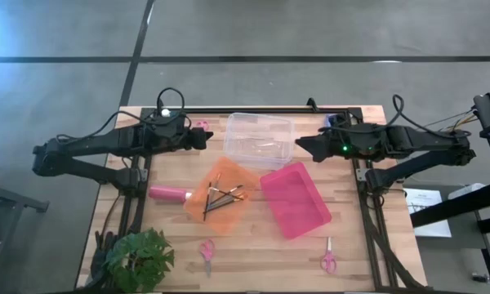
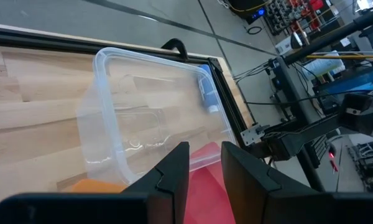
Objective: Pick & Place Paint Supplies
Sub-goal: Put the green paint bottle into the transparent bin
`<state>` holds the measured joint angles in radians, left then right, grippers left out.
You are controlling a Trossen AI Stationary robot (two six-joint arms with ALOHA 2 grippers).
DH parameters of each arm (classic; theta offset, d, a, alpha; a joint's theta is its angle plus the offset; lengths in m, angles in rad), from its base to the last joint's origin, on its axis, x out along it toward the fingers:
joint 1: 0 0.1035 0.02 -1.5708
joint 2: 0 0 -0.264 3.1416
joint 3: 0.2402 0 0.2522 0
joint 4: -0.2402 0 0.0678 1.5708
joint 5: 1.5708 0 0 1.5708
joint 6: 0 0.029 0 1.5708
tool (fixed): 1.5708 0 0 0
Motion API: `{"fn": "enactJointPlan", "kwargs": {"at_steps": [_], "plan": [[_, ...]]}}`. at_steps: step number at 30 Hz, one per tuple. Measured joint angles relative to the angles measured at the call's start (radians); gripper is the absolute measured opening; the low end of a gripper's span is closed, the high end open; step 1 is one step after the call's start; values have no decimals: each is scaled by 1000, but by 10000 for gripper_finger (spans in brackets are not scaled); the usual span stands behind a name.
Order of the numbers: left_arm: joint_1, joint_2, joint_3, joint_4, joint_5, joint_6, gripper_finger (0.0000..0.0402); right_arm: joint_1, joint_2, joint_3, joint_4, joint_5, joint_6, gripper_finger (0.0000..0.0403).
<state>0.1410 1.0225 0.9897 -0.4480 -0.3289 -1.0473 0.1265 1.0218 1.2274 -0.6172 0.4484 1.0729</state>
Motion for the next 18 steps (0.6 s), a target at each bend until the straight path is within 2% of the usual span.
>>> {"fn": "enactJointPlan", "kwargs": {"at_steps": [8,11,15,18], "plan": [[9,0,8,16,0,25,101,0,-85,0,-68,30,-29,197],[20,4,59,18,-19,110,101,0,-137,0,-113,56,-30,197],[51,17,175,11,-117,277,101,0,-192,0,-137,81,-33,197],[93,52,321,-112,-157,467,101,0,-212,0,-136,98,-50,197]]}}
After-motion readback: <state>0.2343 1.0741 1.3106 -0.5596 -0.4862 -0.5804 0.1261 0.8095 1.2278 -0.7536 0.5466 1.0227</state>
